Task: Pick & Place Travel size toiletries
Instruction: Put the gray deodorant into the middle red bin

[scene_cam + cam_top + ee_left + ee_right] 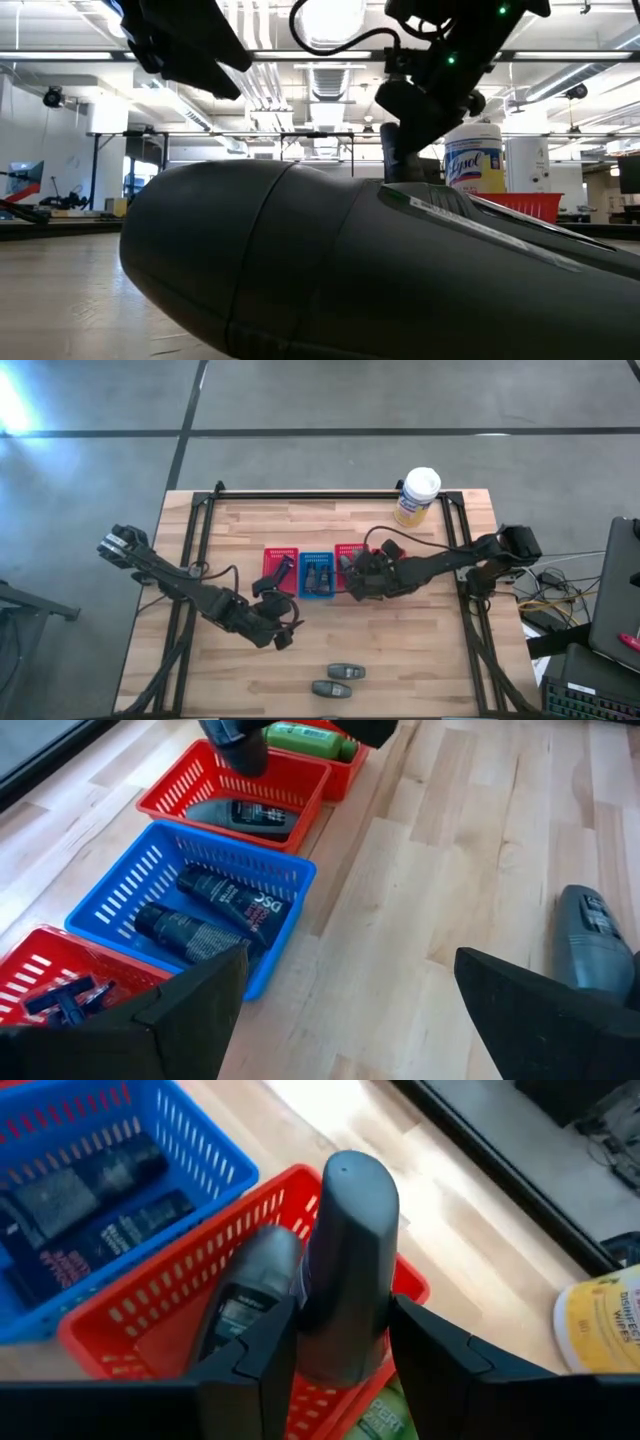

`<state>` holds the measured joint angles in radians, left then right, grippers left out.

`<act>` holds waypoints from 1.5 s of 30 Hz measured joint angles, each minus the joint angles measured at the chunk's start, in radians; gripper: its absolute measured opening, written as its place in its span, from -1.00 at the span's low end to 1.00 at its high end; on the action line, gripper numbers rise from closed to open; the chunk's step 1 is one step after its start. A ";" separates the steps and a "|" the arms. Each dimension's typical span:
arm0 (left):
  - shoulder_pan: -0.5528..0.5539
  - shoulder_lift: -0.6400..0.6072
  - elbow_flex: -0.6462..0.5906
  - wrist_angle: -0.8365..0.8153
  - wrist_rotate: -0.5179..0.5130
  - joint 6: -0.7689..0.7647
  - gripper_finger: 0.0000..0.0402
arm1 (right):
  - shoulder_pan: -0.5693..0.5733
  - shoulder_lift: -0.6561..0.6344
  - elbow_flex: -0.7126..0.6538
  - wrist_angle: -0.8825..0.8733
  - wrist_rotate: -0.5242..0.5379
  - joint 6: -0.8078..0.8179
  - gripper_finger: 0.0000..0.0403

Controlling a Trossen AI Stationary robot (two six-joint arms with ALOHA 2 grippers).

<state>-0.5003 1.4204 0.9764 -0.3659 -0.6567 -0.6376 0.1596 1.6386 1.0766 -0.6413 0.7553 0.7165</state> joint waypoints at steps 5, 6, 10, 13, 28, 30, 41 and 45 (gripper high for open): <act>0.001 0.000 -0.001 -0.006 0.000 -0.002 0.79 | 0.001 -0.001 -0.018 -0.001 -0.043 -0.014 -0.17; 0.001 0.000 -0.001 -0.008 0.000 -0.002 0.79 | 0.001 -0.002 -0.019 0.000 -0.057 -0.014 -0.13; 0.003 0.000 -0.001 -0.009 0.000 -0.003 0.79 | 0.003 -0.002 -0.024 -0.001 -0.129 -0.014 0.04; 0.006 0.000 -0.001 -0.009 0.000 -0.005 0.79 | 0.008 -0.004 -0.024 -0.001 -0.173 -0.014 0.17; 0.007 0.000 -0.001 -0.009 0.001 -0.041 0.79 | 0.088 -0.020 -0.003 -0.043 -0.468 0.093 0.44; 0.007 0.000 -0.001 -0.009 0.001 -0.041 0.79 | 0.094 -0.020 -0.006 -0.043 -0.525 0.099 0.36; 0.007 0.000 -0.001 -0.005 0.006 -0.056 0.79 | 0.112 -0.087 0.006 -0.067 -0.310 0.222 -0.13; 0.007 0.000 -0.001 0.001 0.014 -0.059 0.79 | 0.023 -0.129 0.011 -0.065 -0.375 0.211 -0.10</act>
<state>-0.4932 1.4204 0.9756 -0.3646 -0.6427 -0.6971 0.1828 1.5096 1.0876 -0.7062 0.3806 0.9276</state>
